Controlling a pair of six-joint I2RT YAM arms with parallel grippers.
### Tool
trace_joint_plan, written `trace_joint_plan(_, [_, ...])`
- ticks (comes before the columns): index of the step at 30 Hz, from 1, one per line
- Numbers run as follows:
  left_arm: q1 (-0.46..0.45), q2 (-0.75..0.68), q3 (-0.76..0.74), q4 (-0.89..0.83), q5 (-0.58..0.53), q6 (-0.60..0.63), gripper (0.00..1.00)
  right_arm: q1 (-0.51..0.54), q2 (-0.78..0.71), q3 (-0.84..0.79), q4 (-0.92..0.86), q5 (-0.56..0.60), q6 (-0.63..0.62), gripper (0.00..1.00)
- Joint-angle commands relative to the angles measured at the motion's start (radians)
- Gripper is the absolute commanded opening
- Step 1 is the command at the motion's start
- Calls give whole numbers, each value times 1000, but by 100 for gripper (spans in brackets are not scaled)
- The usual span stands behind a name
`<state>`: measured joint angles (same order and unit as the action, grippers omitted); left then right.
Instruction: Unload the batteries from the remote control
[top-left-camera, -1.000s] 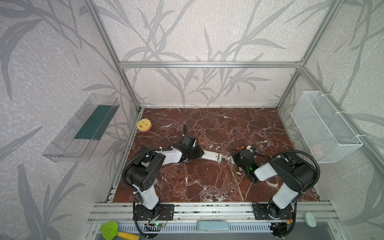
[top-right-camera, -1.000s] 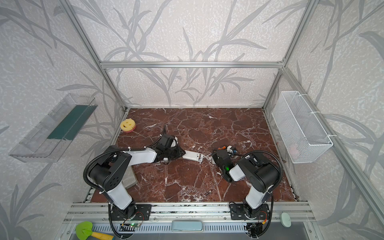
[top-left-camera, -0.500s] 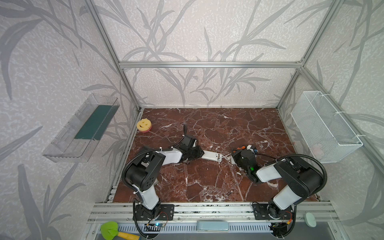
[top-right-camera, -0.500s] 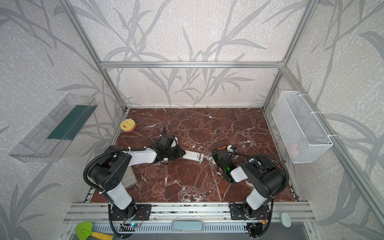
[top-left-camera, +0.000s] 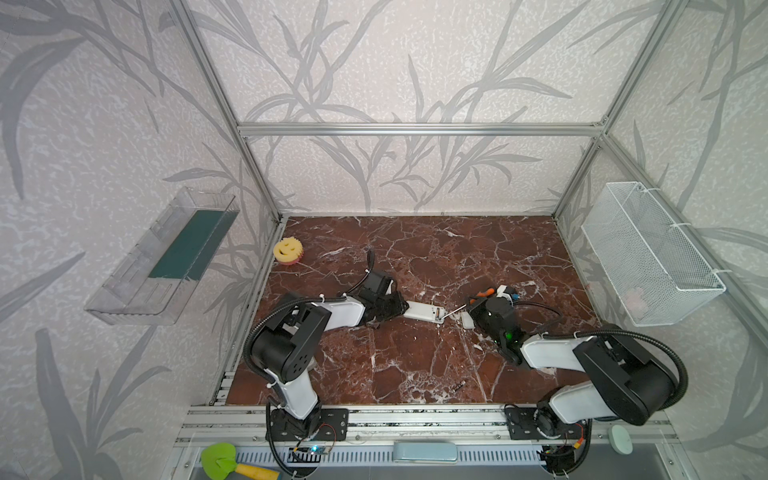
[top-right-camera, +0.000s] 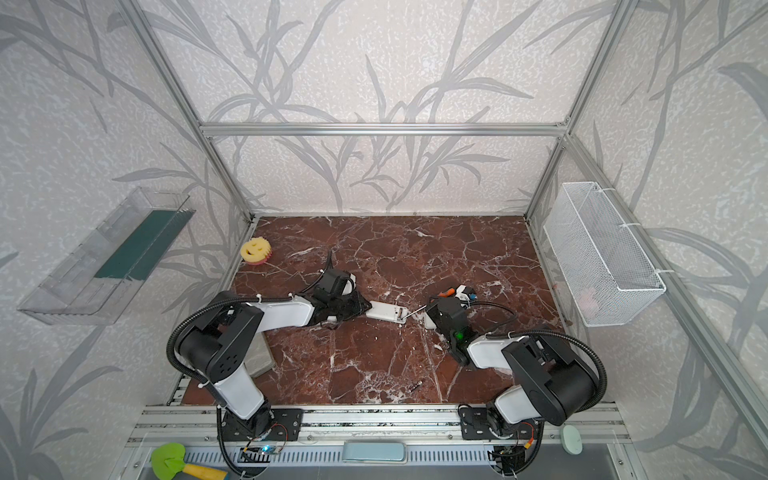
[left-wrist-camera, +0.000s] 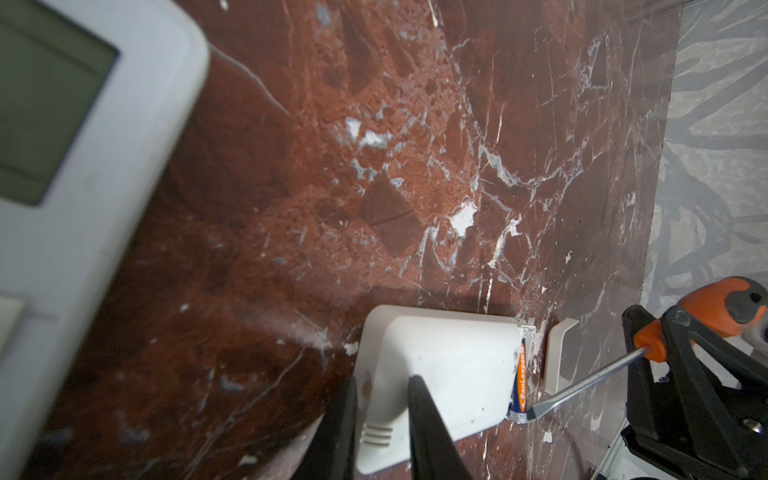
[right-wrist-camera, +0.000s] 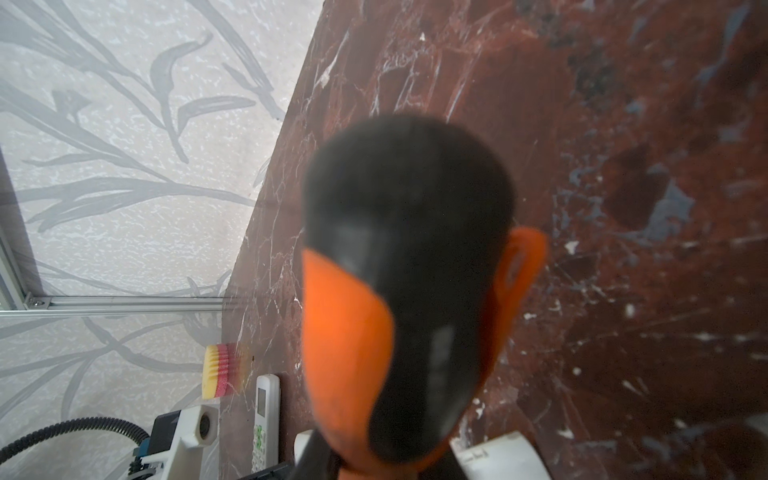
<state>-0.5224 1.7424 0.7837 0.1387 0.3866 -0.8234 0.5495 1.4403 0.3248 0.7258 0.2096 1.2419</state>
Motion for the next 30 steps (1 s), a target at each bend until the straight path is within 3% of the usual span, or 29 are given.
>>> trace_joint_plan(1, [-33,64,-45,-211,1,10,22,18,-72,74,-99,29,-128,0])
trace_joint_plan(8, [-32,69,-44,-209,0,9,22,91,-166,228,-323,87,-437,0])
trace_joint_plan(15, [-33,72,-37,-209,0,10,22,143,-65,437,-528,61,-671,0])
trace_joint_plan(30, [-32,72,-31,-222,0,20,22,249,115,626,-677,132,-881,0])
